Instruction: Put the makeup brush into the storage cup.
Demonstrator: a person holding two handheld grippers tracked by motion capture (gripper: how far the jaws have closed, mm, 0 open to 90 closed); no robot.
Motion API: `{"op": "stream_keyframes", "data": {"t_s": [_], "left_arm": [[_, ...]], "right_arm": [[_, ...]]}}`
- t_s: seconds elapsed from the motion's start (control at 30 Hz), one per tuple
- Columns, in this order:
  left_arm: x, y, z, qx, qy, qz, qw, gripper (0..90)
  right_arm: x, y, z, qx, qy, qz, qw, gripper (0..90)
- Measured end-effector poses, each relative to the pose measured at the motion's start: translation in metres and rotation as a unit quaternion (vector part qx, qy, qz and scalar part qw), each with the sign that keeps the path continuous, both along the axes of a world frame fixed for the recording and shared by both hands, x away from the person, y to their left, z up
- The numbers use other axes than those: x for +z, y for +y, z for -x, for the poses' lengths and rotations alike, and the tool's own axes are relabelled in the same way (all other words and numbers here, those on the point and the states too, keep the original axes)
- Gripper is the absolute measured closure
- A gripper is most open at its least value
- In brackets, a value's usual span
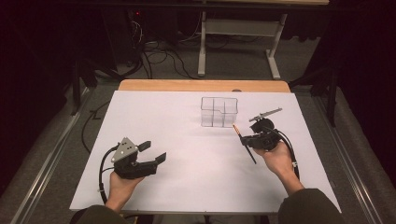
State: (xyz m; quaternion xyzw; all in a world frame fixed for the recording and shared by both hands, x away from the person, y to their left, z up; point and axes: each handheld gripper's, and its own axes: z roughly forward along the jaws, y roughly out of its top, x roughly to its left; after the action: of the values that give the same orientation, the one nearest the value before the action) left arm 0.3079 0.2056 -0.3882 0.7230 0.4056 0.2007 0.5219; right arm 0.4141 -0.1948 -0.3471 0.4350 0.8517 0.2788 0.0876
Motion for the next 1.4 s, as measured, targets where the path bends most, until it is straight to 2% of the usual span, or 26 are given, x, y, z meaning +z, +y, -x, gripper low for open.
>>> {"op": "stream_keyframes", "data": {"t_s": [0.47, 0.67, 1.4], "left_arm": [[0.000, 0.001, -0.001, 0.003, -0.001, -0.003, 1.0000, 25.1], [0.000, 0.000, 0.000, 0.003, -0.002, -0.005, 1.0000, 25.1], [0.000, 0.000, 0.000, -0.003, -0.002, 0.001, 1.0000, 25.0]], "right_arm": [[0.009, 0.000, 0.002, 0.017, -0.037, -0.035, 0.9986, 84.4], [0.012, 0.000, 0.002, 0.014, -0.047, -0.050, 0.9975, 84.5], [0.023, 0.005, -0.002, 0.021, -0.085, -0.078, 0.9931, 84.5]]}}
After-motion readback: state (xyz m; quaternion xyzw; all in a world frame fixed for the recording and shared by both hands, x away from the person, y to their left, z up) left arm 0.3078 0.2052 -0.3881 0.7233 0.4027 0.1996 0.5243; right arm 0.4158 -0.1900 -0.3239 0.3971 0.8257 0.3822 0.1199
